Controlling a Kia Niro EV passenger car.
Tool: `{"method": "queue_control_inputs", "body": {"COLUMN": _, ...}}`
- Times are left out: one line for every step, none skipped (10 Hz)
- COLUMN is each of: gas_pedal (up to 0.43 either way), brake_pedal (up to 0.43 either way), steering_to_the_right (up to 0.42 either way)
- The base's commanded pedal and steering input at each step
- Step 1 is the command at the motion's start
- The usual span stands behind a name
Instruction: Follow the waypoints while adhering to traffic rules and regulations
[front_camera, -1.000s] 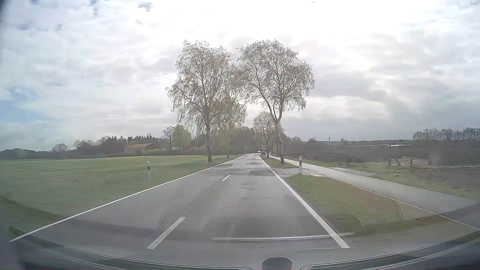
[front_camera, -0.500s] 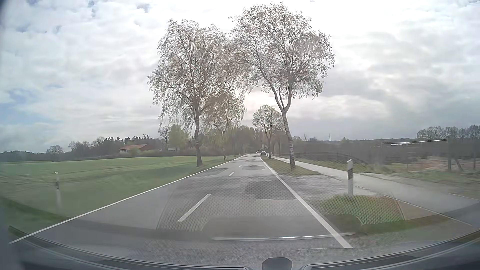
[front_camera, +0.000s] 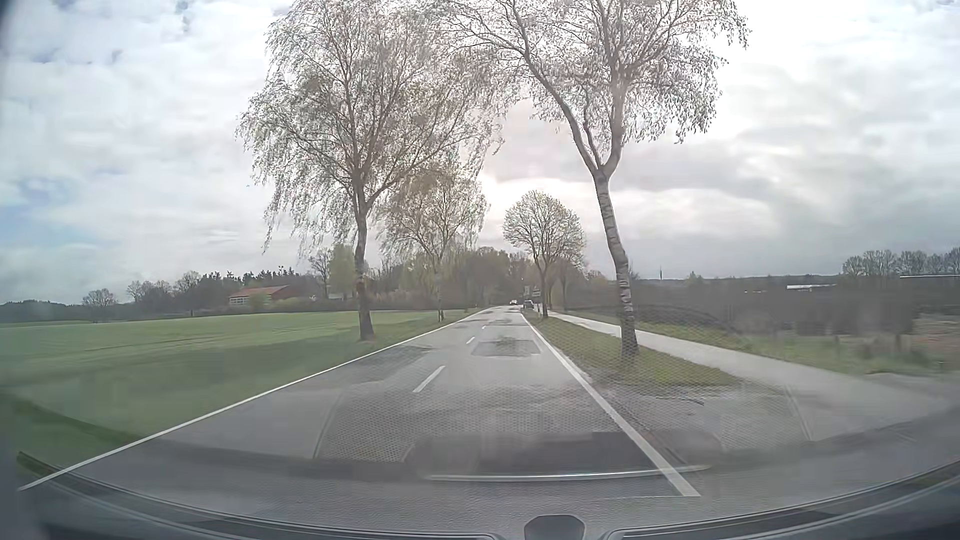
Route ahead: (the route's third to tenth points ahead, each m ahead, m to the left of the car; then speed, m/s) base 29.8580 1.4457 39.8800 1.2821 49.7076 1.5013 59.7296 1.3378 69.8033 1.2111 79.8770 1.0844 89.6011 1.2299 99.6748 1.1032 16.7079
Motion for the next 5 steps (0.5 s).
{"method": "queue_control_inputs", "body": {"gas_pedal": 0.157, "brake_pedal": 0.000, "steering_to_the_right": -0.001}}
{"method": "queue_control_inputs", "body": {"gas_pedal": 0.150, "brake_pedal": 0.000, "steering_to_the_right": -0.001}}
{"method": "queue_control_inputs", "body": {"gas_pedal": 0.150, "brake_pedal": 0.000, "steering_to_the_right": -0.001}}
{"method": "queue_control_inputs", "body": {"gas_pedal": 0.150, "brake_pedal": 0.000, "steering_to_the_right": -0.001}}
{"method": "queue_control_inputs", "body": {"gas_pedal": 0.138, "brake_pedal": 0.000, "steering_to_the_right": -0.001}}
